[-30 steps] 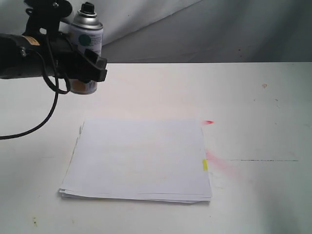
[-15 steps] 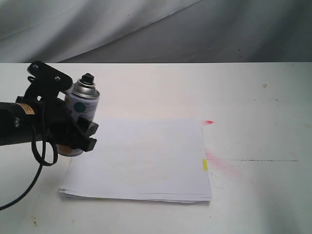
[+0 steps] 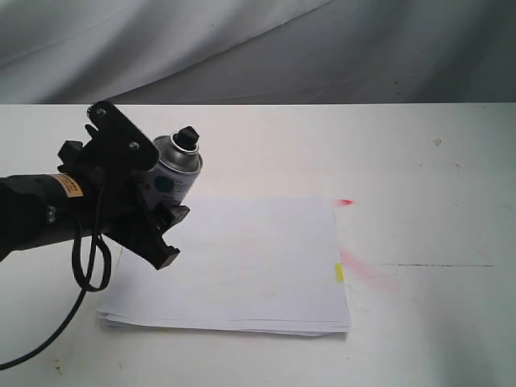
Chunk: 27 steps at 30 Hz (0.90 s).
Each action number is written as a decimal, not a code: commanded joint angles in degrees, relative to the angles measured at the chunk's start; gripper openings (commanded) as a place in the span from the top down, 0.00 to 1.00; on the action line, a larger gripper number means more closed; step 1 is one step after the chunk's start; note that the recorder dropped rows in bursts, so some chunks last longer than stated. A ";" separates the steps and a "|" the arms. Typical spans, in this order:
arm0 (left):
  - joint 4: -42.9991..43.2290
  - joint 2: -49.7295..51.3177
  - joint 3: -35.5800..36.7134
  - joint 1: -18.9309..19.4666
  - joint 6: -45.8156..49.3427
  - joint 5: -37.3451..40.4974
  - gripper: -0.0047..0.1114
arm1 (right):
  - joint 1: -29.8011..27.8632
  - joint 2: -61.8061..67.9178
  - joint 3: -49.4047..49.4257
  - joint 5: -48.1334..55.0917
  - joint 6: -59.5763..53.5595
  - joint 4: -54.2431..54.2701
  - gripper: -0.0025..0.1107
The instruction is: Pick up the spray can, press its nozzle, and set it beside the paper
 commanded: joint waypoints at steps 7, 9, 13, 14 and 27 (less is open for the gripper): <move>23.41 0.31 -0.13 -0.06 -14.14 -2.79 0.96 | -0.48 -0.17 0.17 -0.10 -0.31 -0.68 0.98; 29.71 1.92 -0.79 -0.06 -20.68 -1.69 0.96 | -0.48 -0.17 0.17 -0.10 -0.31 -0.68 0.98; 41.85 5.89 -4.75 -0.06 -35.04 5.61 0.96 | -0.48 -0.17 0.17 -0.10 -0.31 -0.68 0.98; 45.95 7.20 -6.58 -0.06 -38.88 8.73 0.96 | -0.48 -0.17 0.17 -0.10 -0.31 -0.68 0.98; 83.47 10.34 -12.50 -0.06 -69.41 17.65 0.96 | -0.48 -0.17 0.17 -0.10 -0.31 -0.68 0.98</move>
